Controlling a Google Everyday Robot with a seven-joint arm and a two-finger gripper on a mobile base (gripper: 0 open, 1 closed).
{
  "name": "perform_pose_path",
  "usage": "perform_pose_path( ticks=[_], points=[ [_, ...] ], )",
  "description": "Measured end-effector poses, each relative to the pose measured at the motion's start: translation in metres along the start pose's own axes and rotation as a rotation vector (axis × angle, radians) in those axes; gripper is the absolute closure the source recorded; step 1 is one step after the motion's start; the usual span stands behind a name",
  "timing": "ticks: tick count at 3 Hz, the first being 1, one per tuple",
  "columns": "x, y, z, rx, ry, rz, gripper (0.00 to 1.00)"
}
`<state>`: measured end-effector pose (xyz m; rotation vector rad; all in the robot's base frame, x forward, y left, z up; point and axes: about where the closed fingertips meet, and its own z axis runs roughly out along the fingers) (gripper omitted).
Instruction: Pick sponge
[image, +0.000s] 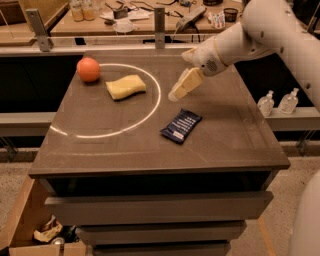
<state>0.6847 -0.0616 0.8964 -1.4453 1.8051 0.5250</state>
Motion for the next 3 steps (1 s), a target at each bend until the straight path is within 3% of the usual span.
perform_pose_path(
  ticks=[3],
  points=[
    [-0.059,-0.001,0.105,-0.152,-0.043,-0.191,0.0]
  ],
)
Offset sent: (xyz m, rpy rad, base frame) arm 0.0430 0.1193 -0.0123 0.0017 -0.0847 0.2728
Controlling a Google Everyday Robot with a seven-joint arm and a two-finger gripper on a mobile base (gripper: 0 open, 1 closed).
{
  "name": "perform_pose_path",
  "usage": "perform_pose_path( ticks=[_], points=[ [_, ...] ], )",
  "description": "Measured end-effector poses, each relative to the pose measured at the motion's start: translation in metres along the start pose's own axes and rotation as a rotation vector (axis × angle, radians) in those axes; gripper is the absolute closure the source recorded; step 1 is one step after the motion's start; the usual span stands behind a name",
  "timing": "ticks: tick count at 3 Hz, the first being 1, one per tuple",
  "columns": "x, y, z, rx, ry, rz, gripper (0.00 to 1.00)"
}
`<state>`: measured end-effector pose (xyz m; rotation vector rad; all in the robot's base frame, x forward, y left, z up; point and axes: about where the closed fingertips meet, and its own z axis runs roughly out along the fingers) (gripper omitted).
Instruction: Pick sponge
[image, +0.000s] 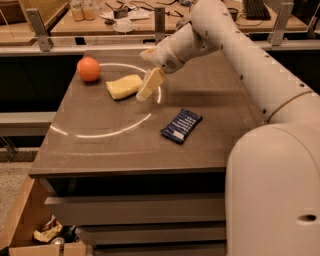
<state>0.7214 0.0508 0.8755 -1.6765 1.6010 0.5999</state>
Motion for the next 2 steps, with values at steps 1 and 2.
perform_pose_path(
  ticks=[1,2],
  points=[
    [-0.004,-0.003,0.025,-0.043,0.004,-0.011,0.0],
    [-0.001,-0.002,0.044,-0.081,0.024,0.0,0.18]
  ],
)
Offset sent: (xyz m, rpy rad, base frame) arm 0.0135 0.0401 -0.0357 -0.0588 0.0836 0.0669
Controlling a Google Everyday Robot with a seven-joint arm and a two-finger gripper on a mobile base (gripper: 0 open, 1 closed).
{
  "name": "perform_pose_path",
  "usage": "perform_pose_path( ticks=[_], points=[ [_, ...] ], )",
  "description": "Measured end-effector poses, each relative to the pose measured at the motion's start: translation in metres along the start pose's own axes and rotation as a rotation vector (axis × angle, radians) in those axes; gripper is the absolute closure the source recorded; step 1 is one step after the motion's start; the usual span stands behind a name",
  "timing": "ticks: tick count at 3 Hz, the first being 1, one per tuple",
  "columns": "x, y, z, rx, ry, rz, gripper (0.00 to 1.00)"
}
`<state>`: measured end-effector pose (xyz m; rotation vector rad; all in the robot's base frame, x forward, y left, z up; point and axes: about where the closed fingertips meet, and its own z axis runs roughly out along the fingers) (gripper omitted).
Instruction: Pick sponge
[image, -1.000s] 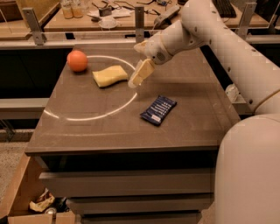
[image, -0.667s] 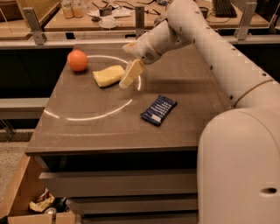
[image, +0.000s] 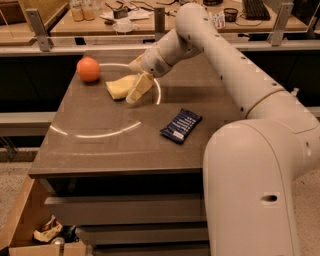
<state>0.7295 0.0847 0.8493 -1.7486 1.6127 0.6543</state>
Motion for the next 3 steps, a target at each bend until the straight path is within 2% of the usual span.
perform_pose_path(
  ticks=[2,3],
  points=[
    [0.005,0.003,0.012,-0.042,0.009,0.005,0.64],
    [-0.005,0.002,-0.023,-0.002,-0.056,0.022,0.88]
  ],
)
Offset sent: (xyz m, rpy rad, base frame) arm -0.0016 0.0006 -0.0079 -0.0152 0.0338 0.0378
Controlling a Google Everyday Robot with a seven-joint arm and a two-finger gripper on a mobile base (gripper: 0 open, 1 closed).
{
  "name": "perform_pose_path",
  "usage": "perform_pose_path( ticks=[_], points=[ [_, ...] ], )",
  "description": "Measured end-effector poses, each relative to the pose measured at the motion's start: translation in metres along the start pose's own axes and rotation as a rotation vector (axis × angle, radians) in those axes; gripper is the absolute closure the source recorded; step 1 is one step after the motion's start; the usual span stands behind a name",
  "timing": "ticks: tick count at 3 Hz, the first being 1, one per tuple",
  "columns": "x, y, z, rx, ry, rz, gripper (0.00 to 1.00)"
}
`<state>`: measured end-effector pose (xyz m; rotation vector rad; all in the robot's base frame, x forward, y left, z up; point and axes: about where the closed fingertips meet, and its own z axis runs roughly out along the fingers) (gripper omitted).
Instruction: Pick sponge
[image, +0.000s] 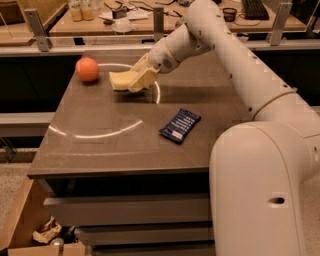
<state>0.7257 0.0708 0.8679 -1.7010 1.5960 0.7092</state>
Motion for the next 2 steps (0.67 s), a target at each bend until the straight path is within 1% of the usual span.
perform_pose_path(
  ticks=[1,2],
  points=[
    [-0.007,0.0001,-0.0788,0.142,-0.038,-0.004,1.0],
    [-0.007,0.0001,-0.0786,0.141,-0.038,-0.004,1.0]
  ],
)
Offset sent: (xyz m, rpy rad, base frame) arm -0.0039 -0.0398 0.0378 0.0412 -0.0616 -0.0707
